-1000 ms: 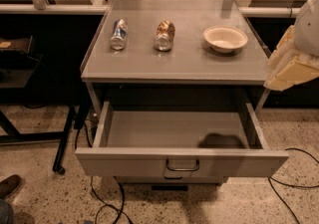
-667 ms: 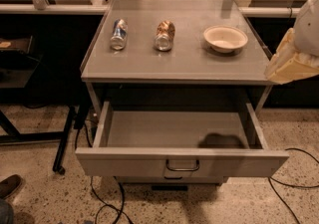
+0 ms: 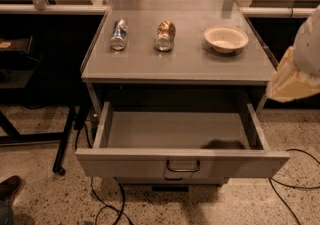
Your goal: Close top drawer
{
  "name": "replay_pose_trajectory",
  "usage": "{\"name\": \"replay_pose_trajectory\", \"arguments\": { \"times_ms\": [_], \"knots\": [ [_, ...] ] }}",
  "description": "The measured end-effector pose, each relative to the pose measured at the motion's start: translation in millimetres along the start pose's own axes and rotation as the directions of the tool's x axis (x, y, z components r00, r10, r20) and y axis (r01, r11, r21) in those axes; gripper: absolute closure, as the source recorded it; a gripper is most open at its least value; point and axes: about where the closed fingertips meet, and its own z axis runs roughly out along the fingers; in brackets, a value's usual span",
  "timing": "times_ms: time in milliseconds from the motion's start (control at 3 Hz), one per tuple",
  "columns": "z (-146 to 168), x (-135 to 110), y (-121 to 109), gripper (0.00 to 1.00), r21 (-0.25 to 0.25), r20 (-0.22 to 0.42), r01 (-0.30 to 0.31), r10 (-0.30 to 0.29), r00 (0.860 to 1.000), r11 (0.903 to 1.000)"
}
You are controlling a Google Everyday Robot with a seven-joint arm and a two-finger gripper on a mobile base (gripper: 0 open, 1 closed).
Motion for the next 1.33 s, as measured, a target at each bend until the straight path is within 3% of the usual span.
{"name": "replay_pose_trajectory", "arguments": {
  "times_ms": [333,667,1000,1333],
  "knots": [
    [37,18,41,1.00,-0.090,-0.037,-0.031,0.028,0.999,0.9955],
    [77,33,77,1.00,-0.203,-0.057,-0.069,0.059,0.997,0.9768],
    [79,33,78,1.00,-0.204,-0.057,-0.069,0.059,0.997,0.9765],
    [120,38,99,1.00,-0.247,-0.053,-0.078,0.067,0.996,0.9658]
  ]
}}
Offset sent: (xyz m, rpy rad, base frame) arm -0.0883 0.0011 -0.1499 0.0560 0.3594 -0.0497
